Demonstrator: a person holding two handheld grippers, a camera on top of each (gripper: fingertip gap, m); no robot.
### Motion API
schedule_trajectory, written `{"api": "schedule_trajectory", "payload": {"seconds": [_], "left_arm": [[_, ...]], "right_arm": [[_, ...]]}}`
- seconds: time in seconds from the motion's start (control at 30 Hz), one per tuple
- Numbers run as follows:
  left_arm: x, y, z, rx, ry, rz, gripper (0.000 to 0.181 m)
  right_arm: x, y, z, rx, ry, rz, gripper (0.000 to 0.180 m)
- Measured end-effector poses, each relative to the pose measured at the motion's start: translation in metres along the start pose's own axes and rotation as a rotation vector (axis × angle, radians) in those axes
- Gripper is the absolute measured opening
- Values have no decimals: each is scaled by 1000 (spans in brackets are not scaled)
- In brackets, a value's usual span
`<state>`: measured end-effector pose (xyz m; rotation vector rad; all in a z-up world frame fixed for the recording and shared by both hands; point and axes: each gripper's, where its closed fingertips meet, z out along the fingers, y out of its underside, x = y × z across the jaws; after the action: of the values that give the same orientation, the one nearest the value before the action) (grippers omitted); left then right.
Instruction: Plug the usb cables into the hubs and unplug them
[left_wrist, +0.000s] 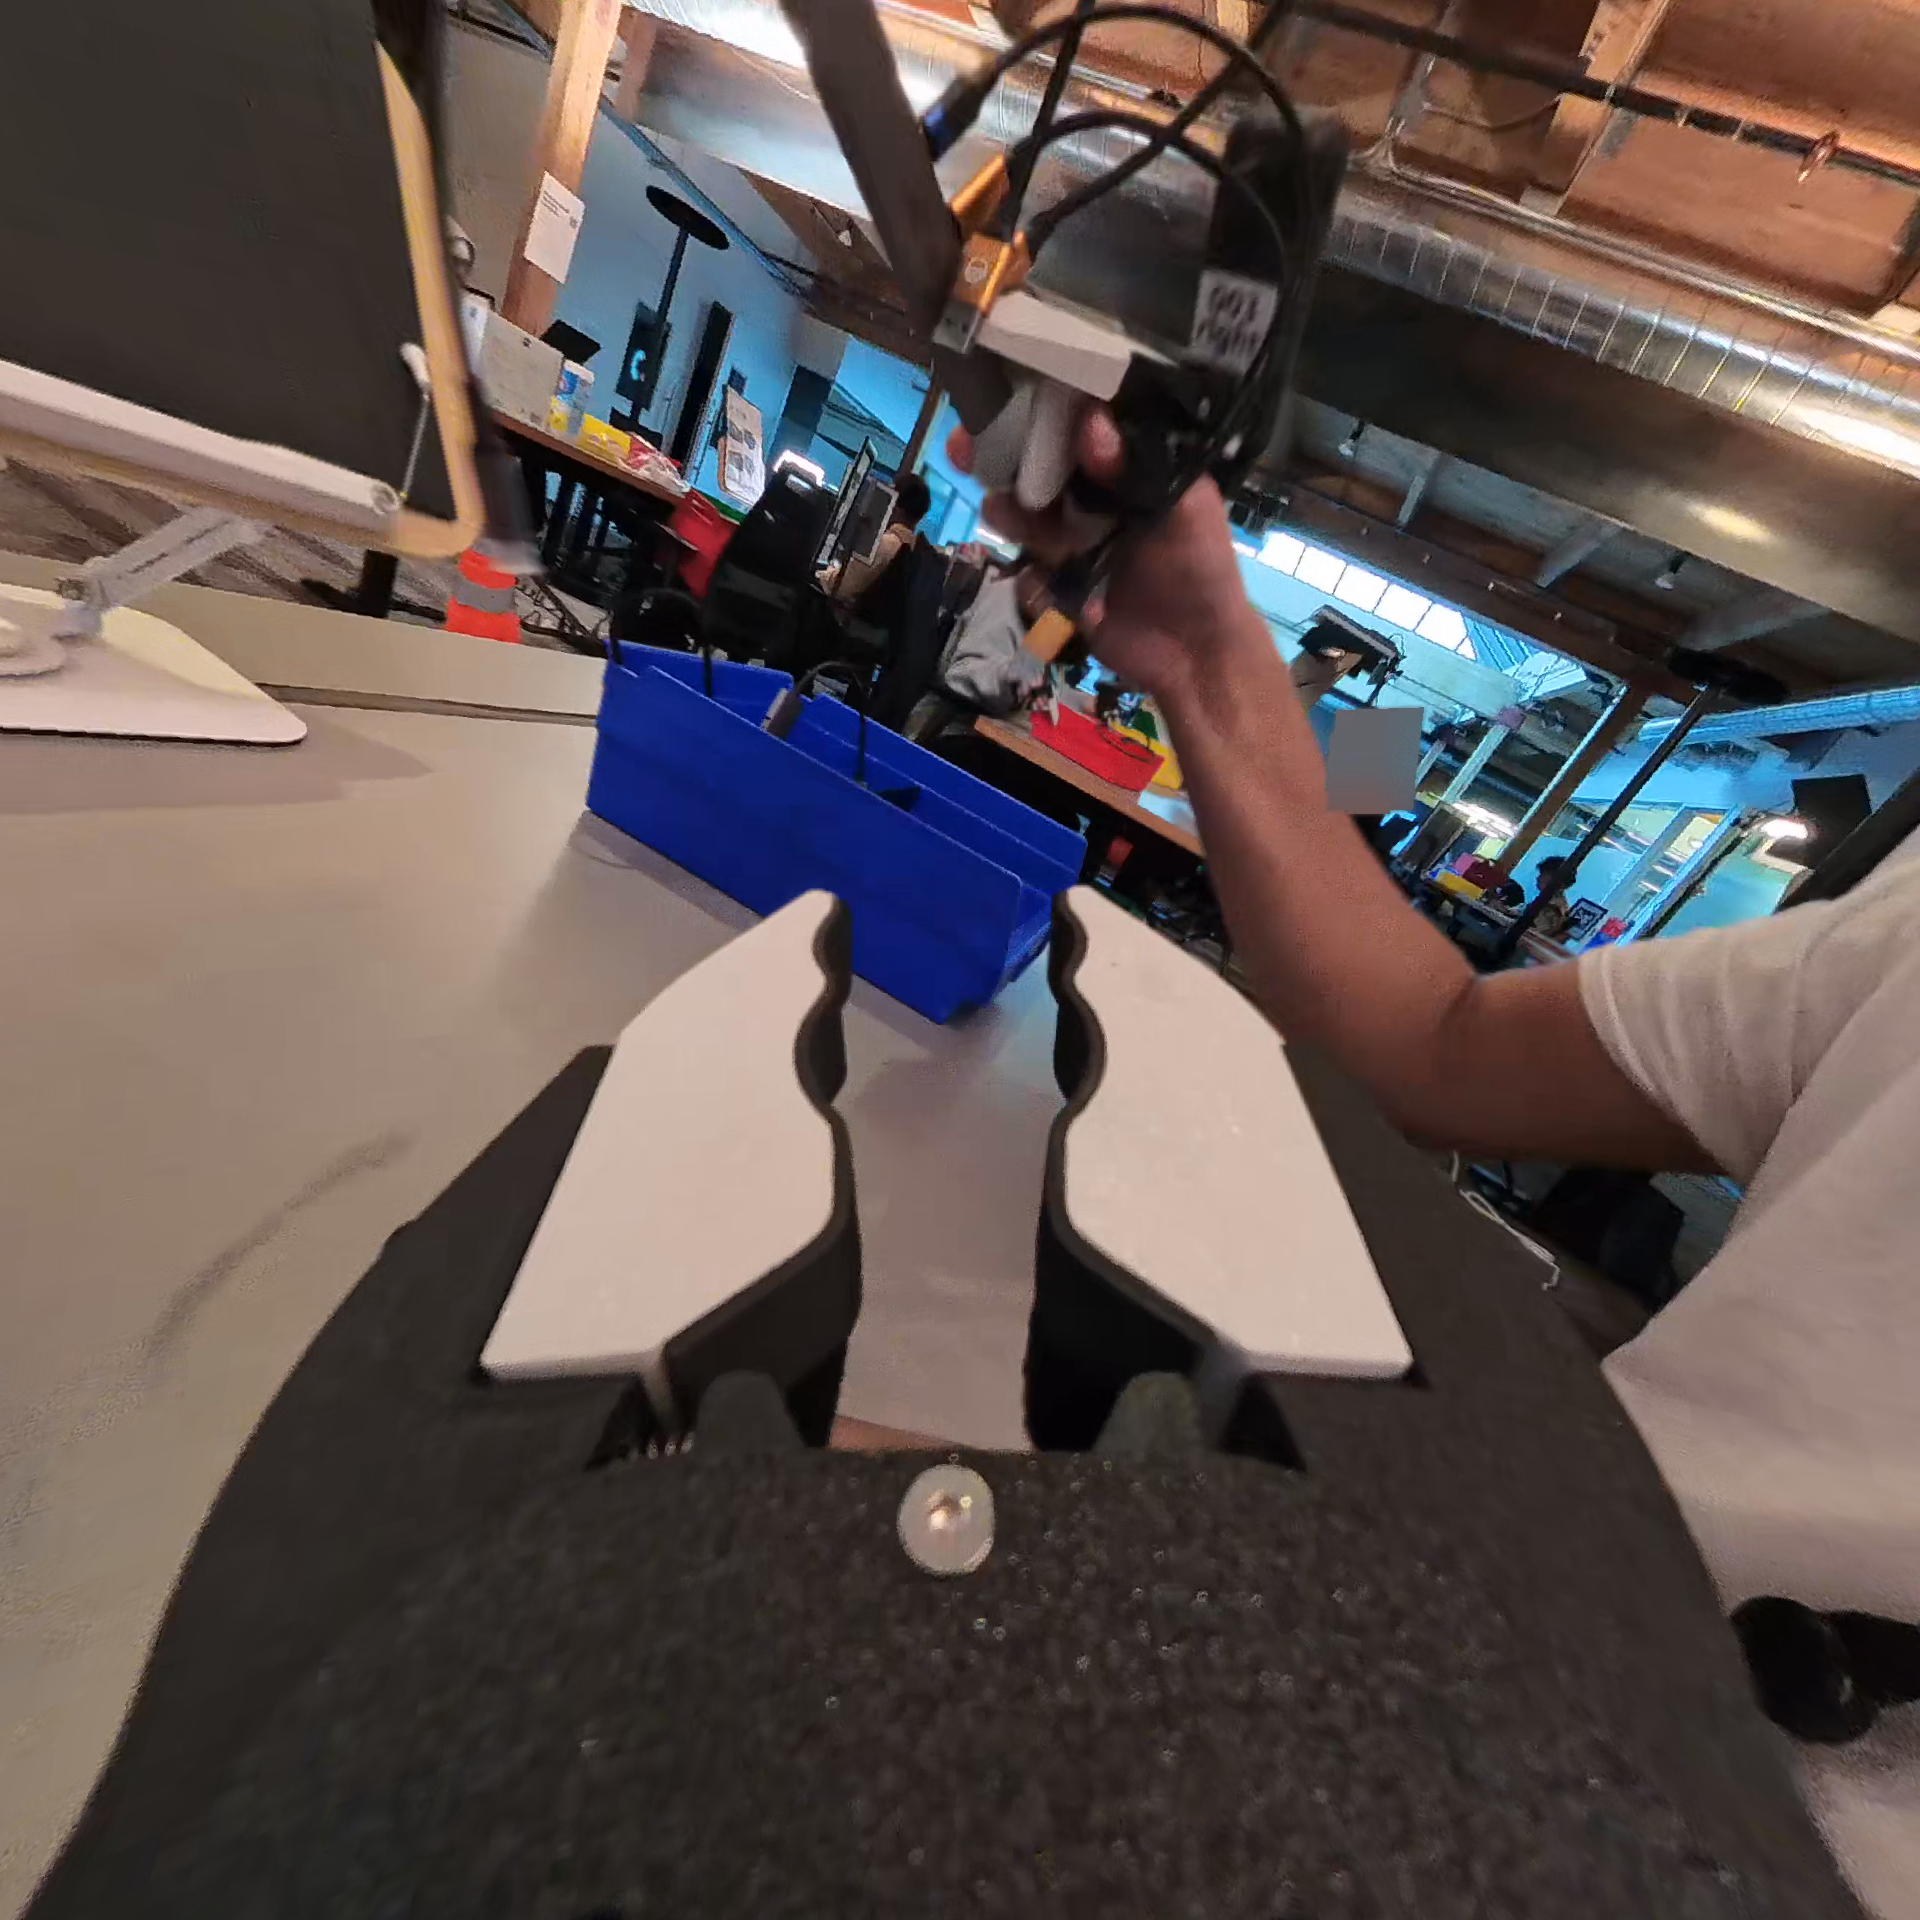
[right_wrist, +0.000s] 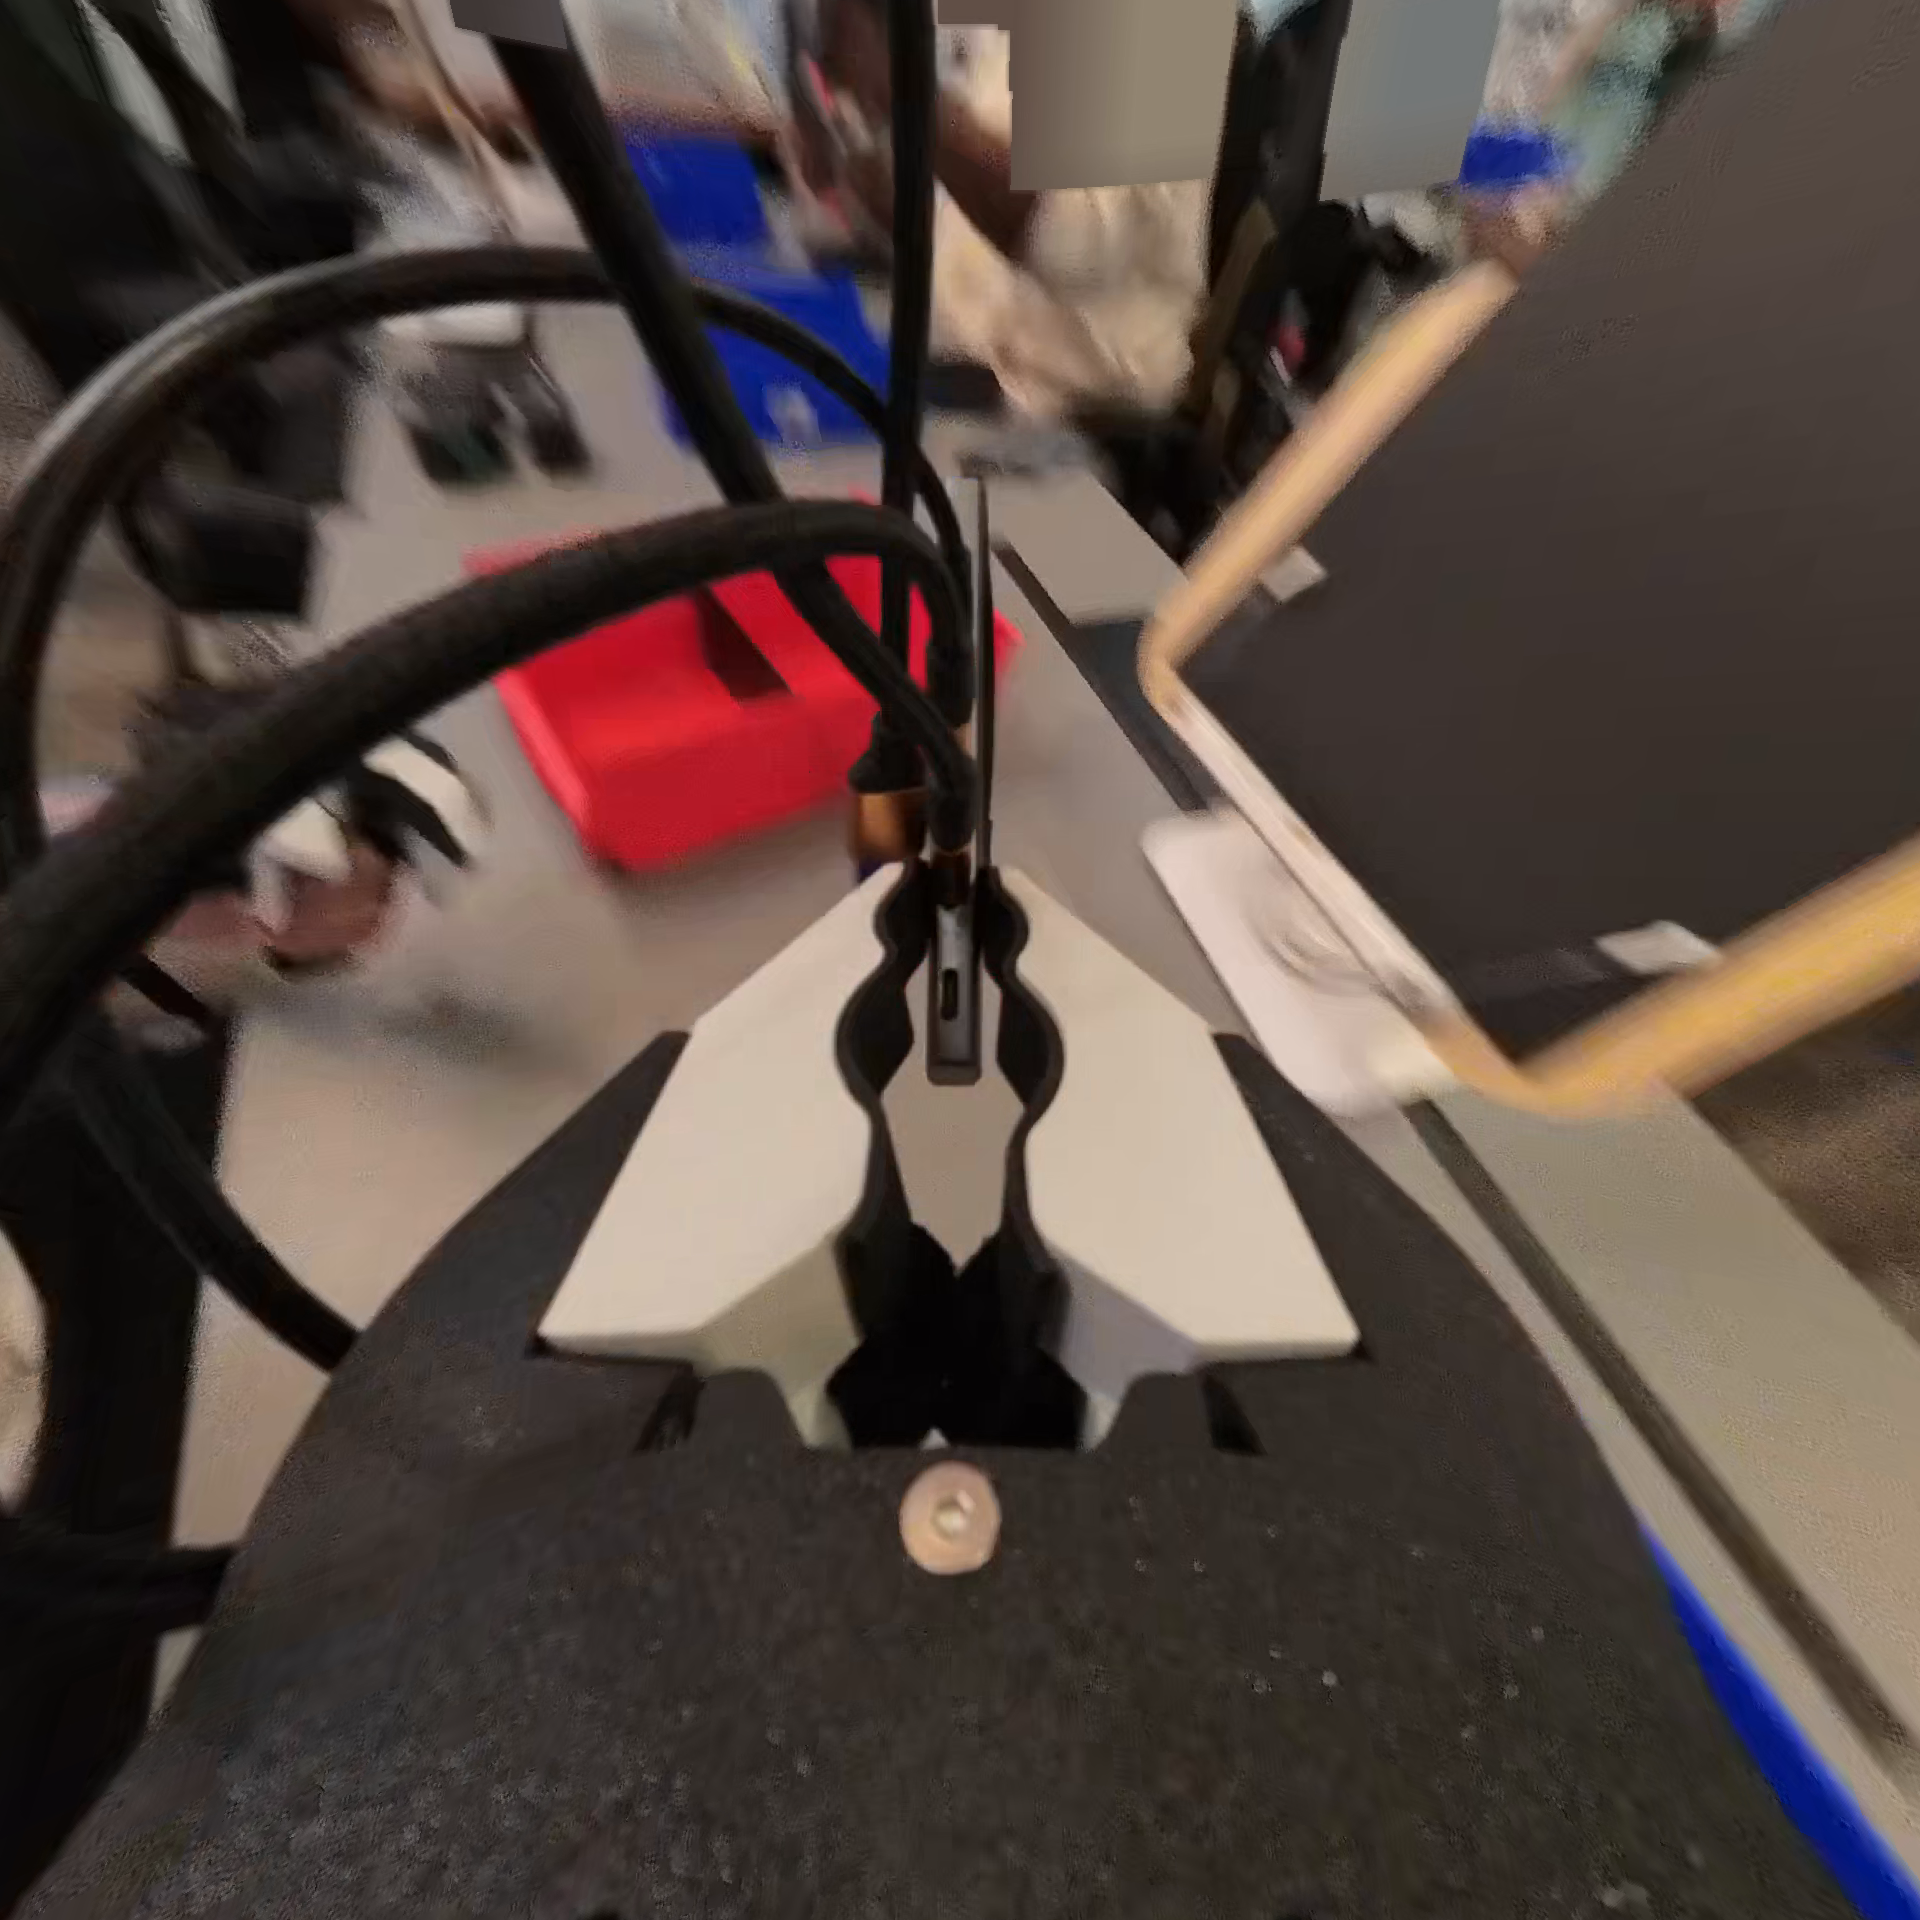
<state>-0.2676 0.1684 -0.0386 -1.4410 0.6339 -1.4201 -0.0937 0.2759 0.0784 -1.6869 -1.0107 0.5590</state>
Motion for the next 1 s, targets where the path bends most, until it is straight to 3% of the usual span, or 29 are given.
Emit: {"api": "schedule_trajectory", "payload": {"seconds": [0.1, 0.23, 0.33, 0.47, 0.73, 0.9, 1.0], "left_arm": [[2, 8, 3, -8, 56, -106, 35], [-1, 13, 6, -17, 85, -169, 33], [-2, 15, 10, -26, 90, -172, 31], [2, 22, 19, -56, 101, -164, 31], [11, 29, 22, -97, 114, -130, 30], [5, 31, 12, -116, 84, -96, 30], [4, 32, 8, -121, 82, -103, 30]], "right_arm": [[58, 34, -67, -291, 111, -14, 8], [99, 75, -134, -554, 52, 35, 8], [109, 110, -155, -742, -65, 176, 8], [129, 168, -152, -1074, -112, 267, 8], [165, 246, -76, -1373, -159, 87, 8], [172, 289, -97, -1559, -195, 75, 9], [169, 297, -107, -1523, -203, 163, 10]]}}
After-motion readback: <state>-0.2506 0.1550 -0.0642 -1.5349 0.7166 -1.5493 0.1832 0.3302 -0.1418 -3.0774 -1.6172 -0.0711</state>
